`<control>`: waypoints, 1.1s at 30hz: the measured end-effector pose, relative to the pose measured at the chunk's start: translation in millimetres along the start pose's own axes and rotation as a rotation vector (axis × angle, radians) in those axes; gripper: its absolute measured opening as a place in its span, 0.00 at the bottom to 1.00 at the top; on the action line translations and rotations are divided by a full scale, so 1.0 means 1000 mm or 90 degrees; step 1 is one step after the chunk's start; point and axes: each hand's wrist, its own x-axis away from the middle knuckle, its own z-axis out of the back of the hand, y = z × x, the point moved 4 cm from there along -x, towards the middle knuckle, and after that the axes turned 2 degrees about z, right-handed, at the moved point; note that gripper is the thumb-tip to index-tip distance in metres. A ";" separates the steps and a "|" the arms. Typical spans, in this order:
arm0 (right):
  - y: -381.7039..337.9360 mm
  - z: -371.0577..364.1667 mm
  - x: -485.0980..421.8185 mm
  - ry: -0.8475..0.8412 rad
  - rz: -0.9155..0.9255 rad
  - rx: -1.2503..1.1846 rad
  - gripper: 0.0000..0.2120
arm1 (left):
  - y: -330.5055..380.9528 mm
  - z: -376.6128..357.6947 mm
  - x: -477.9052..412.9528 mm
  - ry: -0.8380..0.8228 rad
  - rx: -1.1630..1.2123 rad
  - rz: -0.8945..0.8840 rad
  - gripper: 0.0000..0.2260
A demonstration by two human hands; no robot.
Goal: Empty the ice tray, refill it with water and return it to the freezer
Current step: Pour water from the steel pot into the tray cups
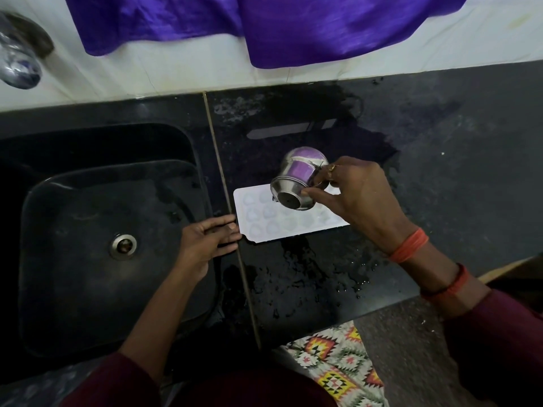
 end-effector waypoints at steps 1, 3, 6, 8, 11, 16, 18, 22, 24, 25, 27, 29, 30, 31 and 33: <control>0.001 0.000 0.000 0.005 -0.004 -0.017 0.18 | 0.000 0.000 0.000 -0.001 0.000 0.000 0.07; 0.002 0.002 0.001 0.023 -0.009 -0.047 0.16 | 0.000 0.000 0.000 -0.001 0.001 -0.001 0.07; 0.002 0.007 0.002 0.037 -0.013 -0.056 0.15 | 0.000 0.000 0.000 -0.002 -0.002 -0.003 0.07; 0.001 0.010 0.004 0.040 -0.010 -0.050 0.14 | 0.000 -0.001 0.000 -0.002 -0.005 -0.003 0.07; -0.001 0.013 0.008 0.050 0.002 -0.056 0.12 | 0.000 -0.001 0.000 -0.001 -0.008 -0.005 0.06; 0.000 0.010 0.013 0.033 0.003 -0.051 0.12 | 0.000 -0.001 0.000 -0.005 -0.006 -0.004 0.07; 0.001 0.007 0.015 0.022 -0.001 -0.062 0.13 | 0.000 -0.001 -0.001 -0.007 -0.003 -0.005 0.07; 0.003 0.000 0.019 0.003 -0.005 -0.071 0.13 | -0.001 -0.001 -0.002 -0.005 -0.003 -0.003 0.07; 0.003 -0.001 0.020 0.000 -0.003 -0.075 0.14 | -0.001 0.000 -0.002 -0.005 -0.003 -0.003 0.07; 0.003 -0.002 0.020 -0.002 -0.002 -0.077 0.14 | -0.001 0.000 -0.002 -0.006 -0.003 -0.004 0.07; 0.002 -0.003 0.021 -0.005 0.001 -0.079 0.14 | -0.001 0.000 -0.002 -0.005 -0.004 -0.005 0.07; 0.002 -0.005 0.022 -0.013 0.001 -0.072 0.14 | 0.000 0.000 -0.002 -0.002 -0.002 -0.004 0.07; 0.002 -0.005 0.023 -0.015 0.001 -0.068 0.13 | 0.000 -0.001 -0.001 -0.002 -0.001 -0.004 0.07; 0.002 -0.006 0.024 -0.015 0.000 -0.066 0.13 | 0.000 -0.001 -0.001 -0.001 0.000 -0.004 0.07; 0.002 -0.006 0.025 -0.014 0.000 -0.064 0.12 | 0.001 -0.002 0.000 0.001 0.002 -0.004 0.07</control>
